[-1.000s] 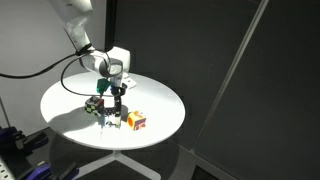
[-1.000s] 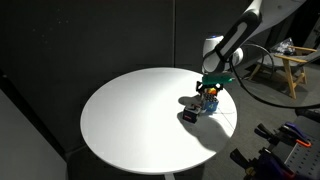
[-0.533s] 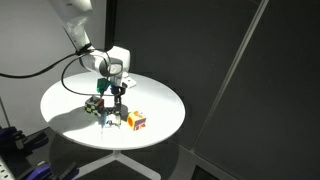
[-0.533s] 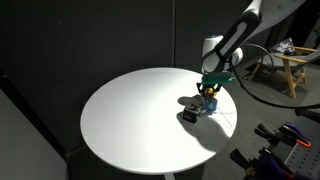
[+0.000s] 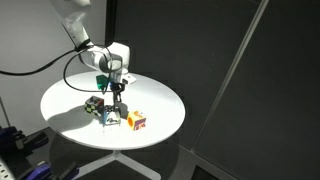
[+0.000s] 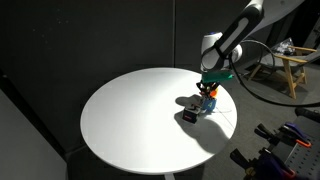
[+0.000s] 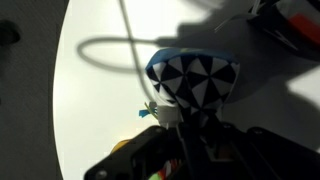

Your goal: Move the middle toy foam to the left

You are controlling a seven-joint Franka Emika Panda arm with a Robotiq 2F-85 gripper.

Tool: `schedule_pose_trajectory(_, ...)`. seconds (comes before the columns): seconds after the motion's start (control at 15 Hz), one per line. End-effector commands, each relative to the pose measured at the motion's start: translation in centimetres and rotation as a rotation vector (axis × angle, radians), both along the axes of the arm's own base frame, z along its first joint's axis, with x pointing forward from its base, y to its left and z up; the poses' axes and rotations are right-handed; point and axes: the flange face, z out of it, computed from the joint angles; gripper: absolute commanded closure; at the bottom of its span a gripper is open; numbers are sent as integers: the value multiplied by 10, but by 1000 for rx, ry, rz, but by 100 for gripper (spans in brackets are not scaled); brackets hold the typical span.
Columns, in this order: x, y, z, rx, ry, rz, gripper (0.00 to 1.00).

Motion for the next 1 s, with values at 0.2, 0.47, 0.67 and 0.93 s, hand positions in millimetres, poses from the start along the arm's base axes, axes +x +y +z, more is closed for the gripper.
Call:
schedule_pose_trajectory(0.2,3,17,36,10,30,89,96)
schedule_pose_trajectory(0.47,6,27,55,19,42,121,96)
schedule_pose_trajectory(0.67,10,37,69,23,33,140,96)
schedule_pose_trajectory(0.93,15,55,85,34,1,190,96)
